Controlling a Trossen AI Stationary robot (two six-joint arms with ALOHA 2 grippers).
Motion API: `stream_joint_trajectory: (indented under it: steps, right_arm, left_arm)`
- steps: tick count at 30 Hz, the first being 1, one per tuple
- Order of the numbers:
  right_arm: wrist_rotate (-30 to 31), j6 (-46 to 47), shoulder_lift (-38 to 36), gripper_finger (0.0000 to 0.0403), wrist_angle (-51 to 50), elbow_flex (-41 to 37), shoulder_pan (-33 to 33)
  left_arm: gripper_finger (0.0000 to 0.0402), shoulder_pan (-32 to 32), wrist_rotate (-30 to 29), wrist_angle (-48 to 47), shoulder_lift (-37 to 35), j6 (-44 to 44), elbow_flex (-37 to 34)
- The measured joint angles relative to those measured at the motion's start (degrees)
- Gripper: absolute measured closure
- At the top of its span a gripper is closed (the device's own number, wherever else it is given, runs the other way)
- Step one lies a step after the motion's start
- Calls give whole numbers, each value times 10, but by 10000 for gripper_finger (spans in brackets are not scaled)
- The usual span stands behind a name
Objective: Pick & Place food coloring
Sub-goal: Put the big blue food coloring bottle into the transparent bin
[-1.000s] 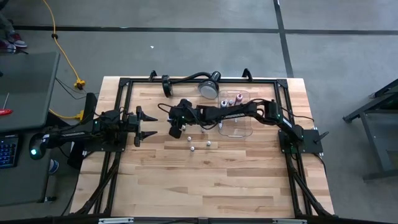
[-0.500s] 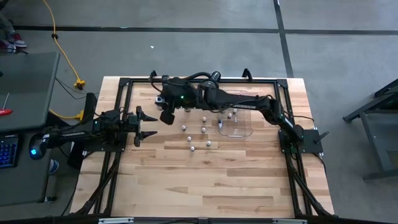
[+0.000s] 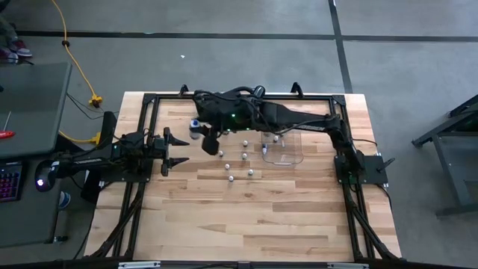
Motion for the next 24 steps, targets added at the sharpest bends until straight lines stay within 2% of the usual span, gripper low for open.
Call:
stream_joint_trajectory:
  steps: [3, 12, 19, 24]
  right_arm:
    - [4, 6, -18, 292, -59, 0, 3]
    - [110, 26, -82, 292, -238, 0, 22]
    - [178, 74, -127, 292, -348, 0, 37]
    - [235, 145, -150, 292, -440, 0, 41]
  left_arm:
    - [124, 0, 0, 0, 0, 0, 0]
    - [124, 0, 0, 0, 0, 0, 0]
    - [124, 0, 0, 0, 0, 0, 0]
    - [124, 0, 0, 0, 0, 0, 0]
